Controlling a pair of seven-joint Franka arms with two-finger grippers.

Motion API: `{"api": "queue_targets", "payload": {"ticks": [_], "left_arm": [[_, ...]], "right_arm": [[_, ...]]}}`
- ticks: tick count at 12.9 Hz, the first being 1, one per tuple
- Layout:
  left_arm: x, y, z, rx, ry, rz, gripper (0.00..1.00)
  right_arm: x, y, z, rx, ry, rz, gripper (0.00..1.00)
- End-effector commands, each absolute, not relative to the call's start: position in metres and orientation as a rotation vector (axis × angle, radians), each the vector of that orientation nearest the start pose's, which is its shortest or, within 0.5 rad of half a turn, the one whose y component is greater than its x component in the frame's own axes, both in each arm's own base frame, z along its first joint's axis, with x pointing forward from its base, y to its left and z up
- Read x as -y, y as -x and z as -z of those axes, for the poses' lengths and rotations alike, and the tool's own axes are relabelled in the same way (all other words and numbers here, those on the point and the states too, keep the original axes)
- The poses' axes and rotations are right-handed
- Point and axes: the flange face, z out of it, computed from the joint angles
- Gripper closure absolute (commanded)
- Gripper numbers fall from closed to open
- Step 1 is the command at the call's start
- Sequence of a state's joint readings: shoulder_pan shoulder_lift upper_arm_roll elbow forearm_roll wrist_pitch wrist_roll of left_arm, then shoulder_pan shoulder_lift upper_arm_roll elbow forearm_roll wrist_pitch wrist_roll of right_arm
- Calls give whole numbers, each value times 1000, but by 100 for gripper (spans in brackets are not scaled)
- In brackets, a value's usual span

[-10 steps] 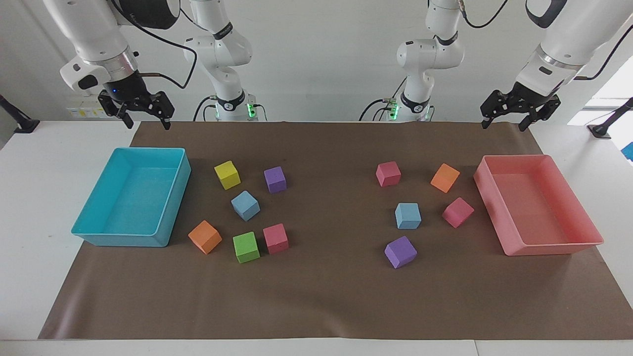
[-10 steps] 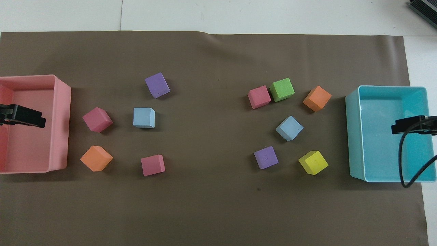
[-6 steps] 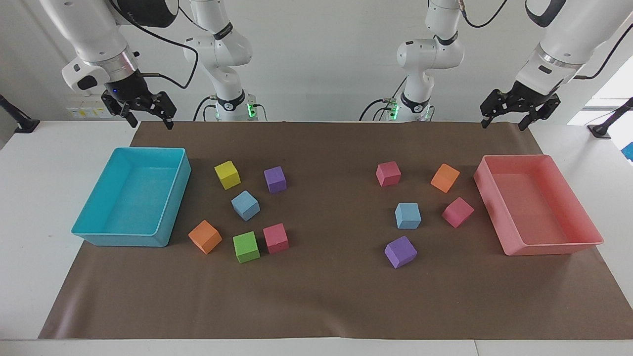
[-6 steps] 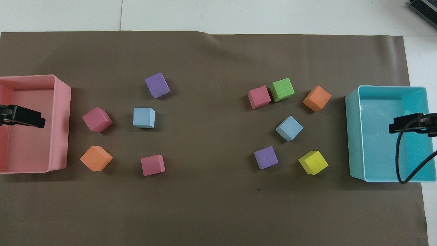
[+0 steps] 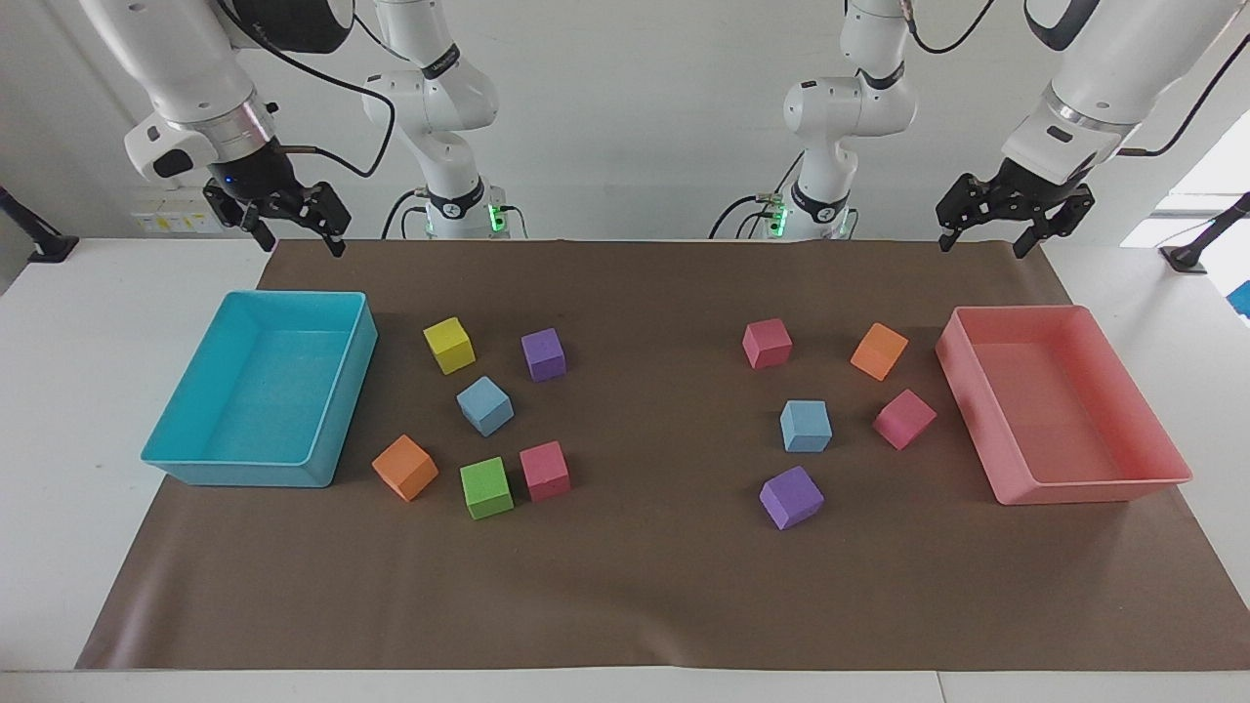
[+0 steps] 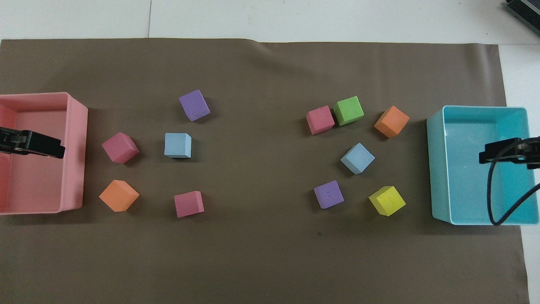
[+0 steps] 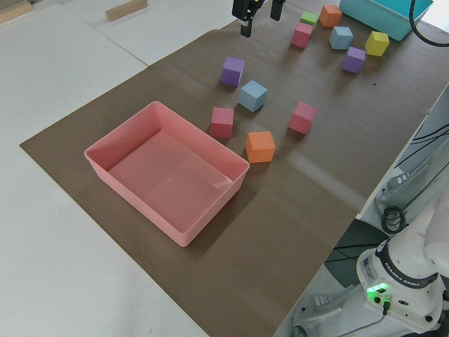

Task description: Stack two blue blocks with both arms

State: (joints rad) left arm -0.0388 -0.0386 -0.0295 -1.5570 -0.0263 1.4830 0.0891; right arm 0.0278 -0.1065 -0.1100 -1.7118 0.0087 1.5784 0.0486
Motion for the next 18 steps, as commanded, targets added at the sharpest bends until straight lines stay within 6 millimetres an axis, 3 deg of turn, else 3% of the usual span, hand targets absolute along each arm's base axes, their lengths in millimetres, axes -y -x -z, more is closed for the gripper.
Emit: {"api": "queue_targets", "payload": {"ticks": [1, 6, 16, 18], "left_arm": [[38, -526, -646, -244, 3163, -36, 0], [41, -526, -646, -251, 3164, -46, 0], [40, -524, -645, -251, 3164, -48, 0], [52, -523, -646, -275, 3160, -51, 0]], "right_arm": [[41, -522, -626, -206, 3124, -34, 0], [40, -515, -616, -210, 3114, -20, 0], [38, -521, -609, -191, 3112, 7, 0], [29, -522, -607, -168, 3112, 2, 0]]}}
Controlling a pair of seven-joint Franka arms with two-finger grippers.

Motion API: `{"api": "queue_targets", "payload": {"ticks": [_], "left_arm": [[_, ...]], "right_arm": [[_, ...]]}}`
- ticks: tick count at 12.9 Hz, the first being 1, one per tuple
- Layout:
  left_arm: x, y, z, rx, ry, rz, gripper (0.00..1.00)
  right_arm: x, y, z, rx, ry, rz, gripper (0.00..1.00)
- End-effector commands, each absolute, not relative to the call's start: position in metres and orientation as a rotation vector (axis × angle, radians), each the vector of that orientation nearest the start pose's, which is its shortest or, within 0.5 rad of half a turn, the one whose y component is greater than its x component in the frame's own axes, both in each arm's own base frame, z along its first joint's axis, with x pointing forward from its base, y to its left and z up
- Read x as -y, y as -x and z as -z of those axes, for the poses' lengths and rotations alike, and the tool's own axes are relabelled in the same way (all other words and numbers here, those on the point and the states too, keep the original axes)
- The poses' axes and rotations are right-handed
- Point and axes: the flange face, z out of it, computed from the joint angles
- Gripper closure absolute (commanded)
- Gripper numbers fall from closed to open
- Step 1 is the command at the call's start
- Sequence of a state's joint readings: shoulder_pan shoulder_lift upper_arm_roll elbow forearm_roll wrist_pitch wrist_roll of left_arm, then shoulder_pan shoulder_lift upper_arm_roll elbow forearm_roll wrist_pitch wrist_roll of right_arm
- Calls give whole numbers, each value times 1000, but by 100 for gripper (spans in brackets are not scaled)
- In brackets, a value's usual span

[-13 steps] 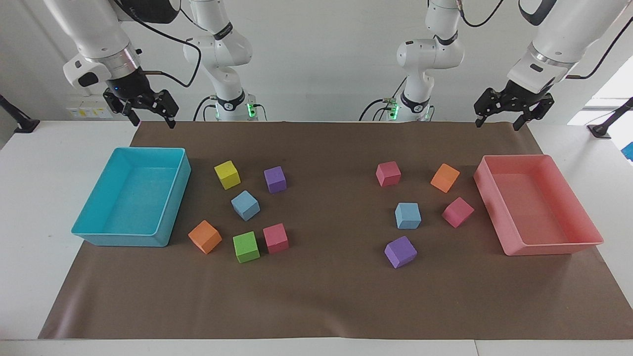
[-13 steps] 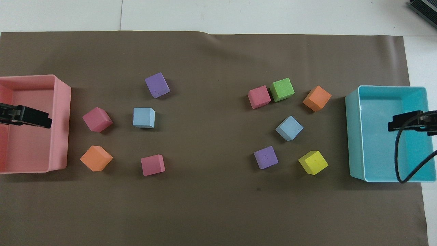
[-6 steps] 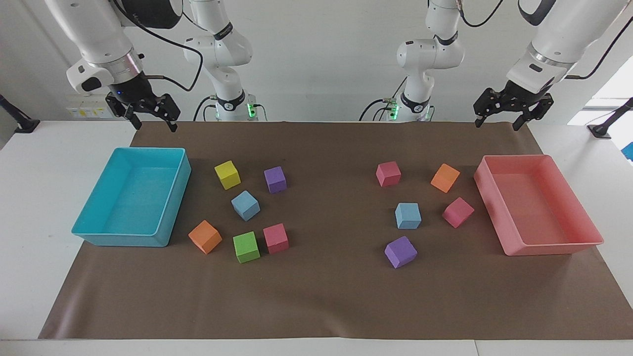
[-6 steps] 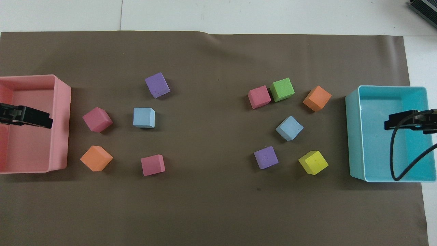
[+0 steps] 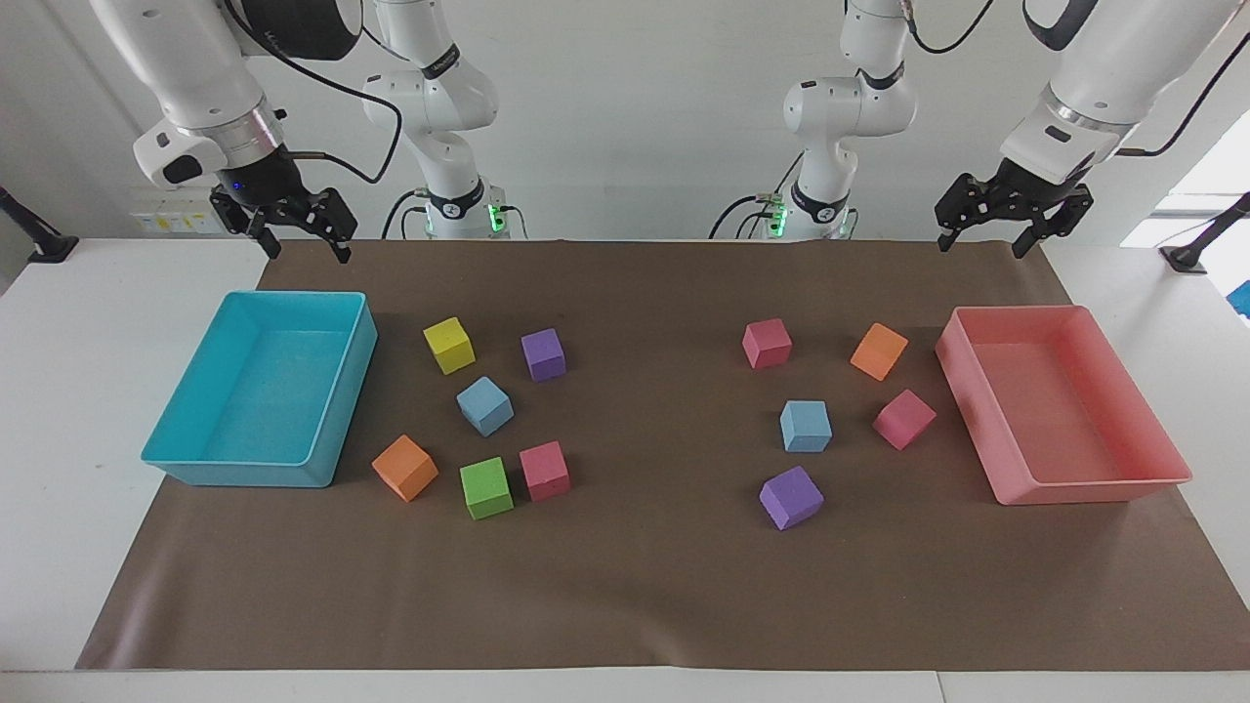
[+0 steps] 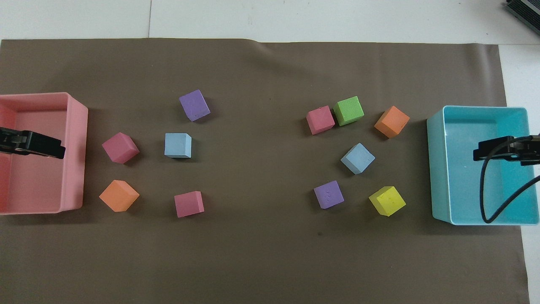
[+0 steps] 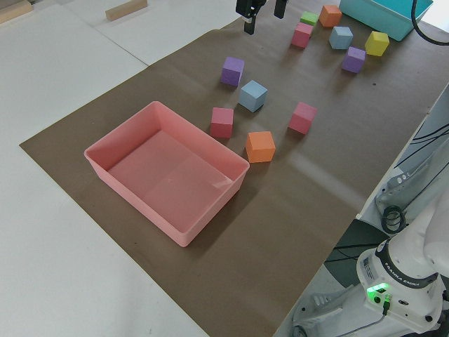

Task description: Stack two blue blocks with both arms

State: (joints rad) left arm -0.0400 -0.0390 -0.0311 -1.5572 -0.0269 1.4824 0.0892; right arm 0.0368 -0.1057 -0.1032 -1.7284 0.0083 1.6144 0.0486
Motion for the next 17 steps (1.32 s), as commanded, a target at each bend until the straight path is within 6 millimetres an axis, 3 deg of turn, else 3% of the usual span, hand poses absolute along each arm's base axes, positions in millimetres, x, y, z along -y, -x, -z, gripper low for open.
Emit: {"api": "queue_targets", "payload": {"ticks": [1, 10, 13, 15, 17], "left_arm": [[61, -521, -646, -302, 3156, -54, 0], [52, -524, -647, -282, 3159, -37, 0], [47, -523, -646, -268, 3161, -49, 0], [46, -525, -647, -268, 3160, -27, 0], [45, -525, -647, -265, 3160, -29, 0]], "right_arm": [[29, -522, -607, -168, 3112, -1, 0], [26, -523, -605, -154, 3114, 16, 0], [2, -525, -604, 56, 3121, 21, 0], [-20, -539, -583, 189, 3117, 45, 0], [-32, -545, -572, 505, 3084, 74, 0]]}}
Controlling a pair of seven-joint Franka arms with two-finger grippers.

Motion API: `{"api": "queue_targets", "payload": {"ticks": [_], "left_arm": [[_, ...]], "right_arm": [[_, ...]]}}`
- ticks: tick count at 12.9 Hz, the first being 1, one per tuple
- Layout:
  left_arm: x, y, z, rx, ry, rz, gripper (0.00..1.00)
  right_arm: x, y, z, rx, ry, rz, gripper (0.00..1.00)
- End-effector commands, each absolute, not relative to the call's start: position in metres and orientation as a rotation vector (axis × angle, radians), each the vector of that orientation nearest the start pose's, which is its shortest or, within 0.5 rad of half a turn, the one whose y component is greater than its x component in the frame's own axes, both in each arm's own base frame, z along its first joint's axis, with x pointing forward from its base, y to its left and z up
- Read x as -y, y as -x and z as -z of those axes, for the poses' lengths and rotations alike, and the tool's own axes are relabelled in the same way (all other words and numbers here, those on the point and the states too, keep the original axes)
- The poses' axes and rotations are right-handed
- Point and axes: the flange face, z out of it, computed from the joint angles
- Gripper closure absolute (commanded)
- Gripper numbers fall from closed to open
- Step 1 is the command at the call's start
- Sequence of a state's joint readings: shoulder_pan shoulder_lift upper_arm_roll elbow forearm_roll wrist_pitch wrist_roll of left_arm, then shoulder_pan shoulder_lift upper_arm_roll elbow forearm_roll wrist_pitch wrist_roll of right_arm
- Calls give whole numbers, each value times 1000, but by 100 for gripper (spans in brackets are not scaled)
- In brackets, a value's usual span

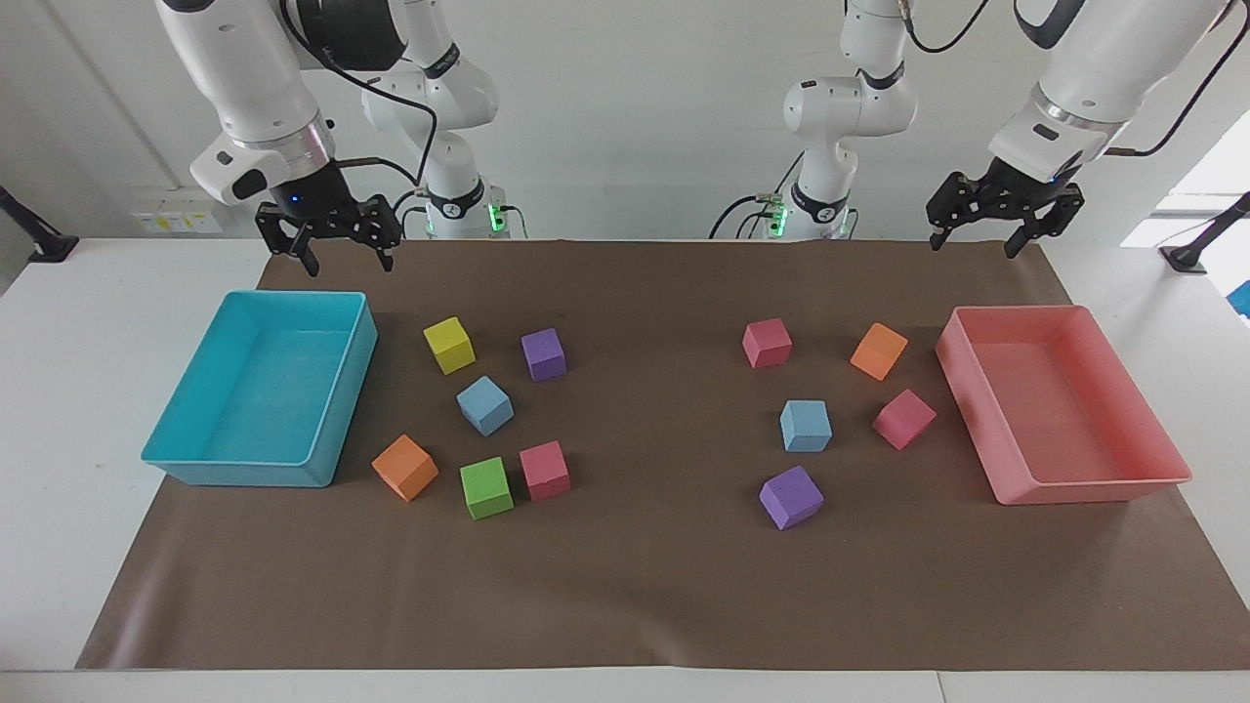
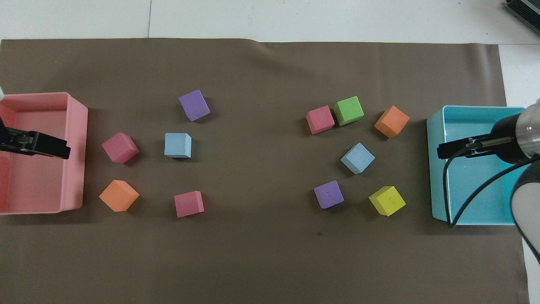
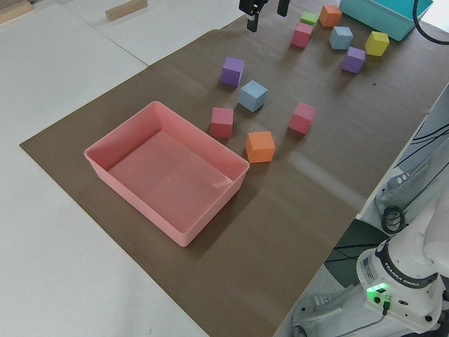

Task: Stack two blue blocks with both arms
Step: 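Reach the right gripper to the nearby light-blue cube and grasp it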

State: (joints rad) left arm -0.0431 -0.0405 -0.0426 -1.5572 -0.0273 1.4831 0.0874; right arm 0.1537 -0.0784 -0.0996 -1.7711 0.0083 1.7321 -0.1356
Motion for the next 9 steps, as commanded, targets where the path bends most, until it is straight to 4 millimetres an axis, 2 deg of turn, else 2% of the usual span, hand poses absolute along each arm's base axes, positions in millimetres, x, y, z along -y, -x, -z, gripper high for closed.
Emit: {"api": "queue_targets", "payload": {"ticks": [1, 3, 6, 9], "left_arm": [[45, -525, -646, -265, 3161, -34, 0], [45, -525, -646, -263, 3161, -36, 0], [45, -525, -646, -263, 3160, -34, 0], [45, -525, -646, -263, 3160, -34, 0]], "right_arm": [[-36, -543, -559, 668, 3049, 38, 0], [-46, -541, -533, 878, 2990, 22, 0], [-66, -555, -468, 1157, 2902, 22, 0], [-85, -567, -414, 1204, 2798, -33, 0]]}}
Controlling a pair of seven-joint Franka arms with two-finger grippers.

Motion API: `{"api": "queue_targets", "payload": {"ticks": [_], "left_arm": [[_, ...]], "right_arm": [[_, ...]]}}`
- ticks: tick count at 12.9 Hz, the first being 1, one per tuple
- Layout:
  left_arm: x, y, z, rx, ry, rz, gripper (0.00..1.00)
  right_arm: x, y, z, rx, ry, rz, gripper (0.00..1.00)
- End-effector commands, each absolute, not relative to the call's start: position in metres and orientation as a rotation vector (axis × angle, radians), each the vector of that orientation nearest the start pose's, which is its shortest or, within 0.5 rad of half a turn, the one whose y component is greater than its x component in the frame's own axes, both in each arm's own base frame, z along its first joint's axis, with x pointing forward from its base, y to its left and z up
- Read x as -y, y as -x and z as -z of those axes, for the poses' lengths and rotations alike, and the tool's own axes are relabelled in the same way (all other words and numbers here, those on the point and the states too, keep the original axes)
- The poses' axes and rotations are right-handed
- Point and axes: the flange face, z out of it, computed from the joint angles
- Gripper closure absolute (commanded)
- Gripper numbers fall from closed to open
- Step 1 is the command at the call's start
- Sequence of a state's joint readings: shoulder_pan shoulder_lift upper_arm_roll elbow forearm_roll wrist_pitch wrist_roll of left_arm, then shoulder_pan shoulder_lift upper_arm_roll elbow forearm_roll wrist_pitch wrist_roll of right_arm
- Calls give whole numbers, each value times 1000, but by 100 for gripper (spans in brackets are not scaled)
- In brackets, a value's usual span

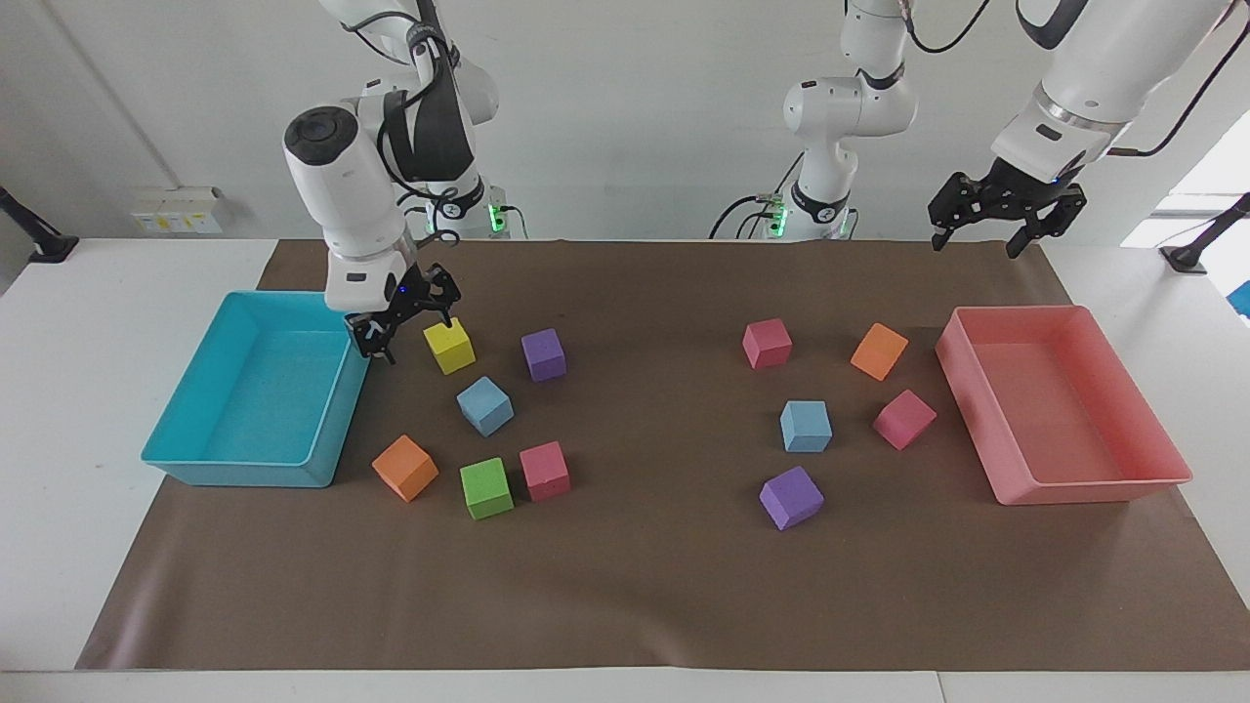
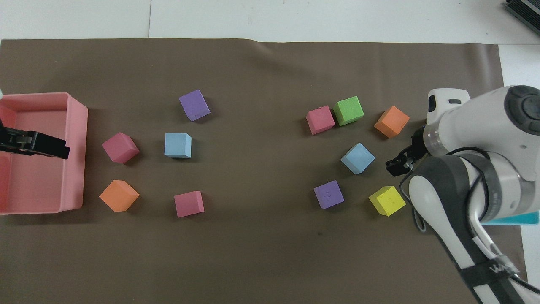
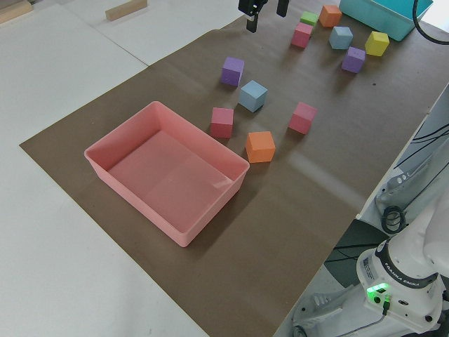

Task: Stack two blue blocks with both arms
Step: 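Reach the right gripper to the nearby light-blue cube and grasp it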

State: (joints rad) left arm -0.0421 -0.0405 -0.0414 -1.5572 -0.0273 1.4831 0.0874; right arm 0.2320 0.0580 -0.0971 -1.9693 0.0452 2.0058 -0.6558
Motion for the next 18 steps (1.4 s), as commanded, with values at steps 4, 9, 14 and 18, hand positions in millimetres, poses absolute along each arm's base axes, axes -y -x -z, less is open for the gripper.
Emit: {"api": "queue_targets", "payload": {"ticks": [4, 9, 14, 18], "left_arm": [[45, -525, -646, -258, 3160, -36, 0], [45, -524, -646, -258, 3160, -36, 0], [45, -524, -646, -258, 3160, -34, 0], [55, -525, -647, -309, 3156, -29, 0]], "right_arm": [[-98, -558, -361, 1146, 2753, -4, 0], [-111, -541, -323, 1156, 2761, 5, 0], [-119, -537, -307, 1156, 2786, 76, 18], [-118, -547, -313, 978, 2855, 81, 100]]}}
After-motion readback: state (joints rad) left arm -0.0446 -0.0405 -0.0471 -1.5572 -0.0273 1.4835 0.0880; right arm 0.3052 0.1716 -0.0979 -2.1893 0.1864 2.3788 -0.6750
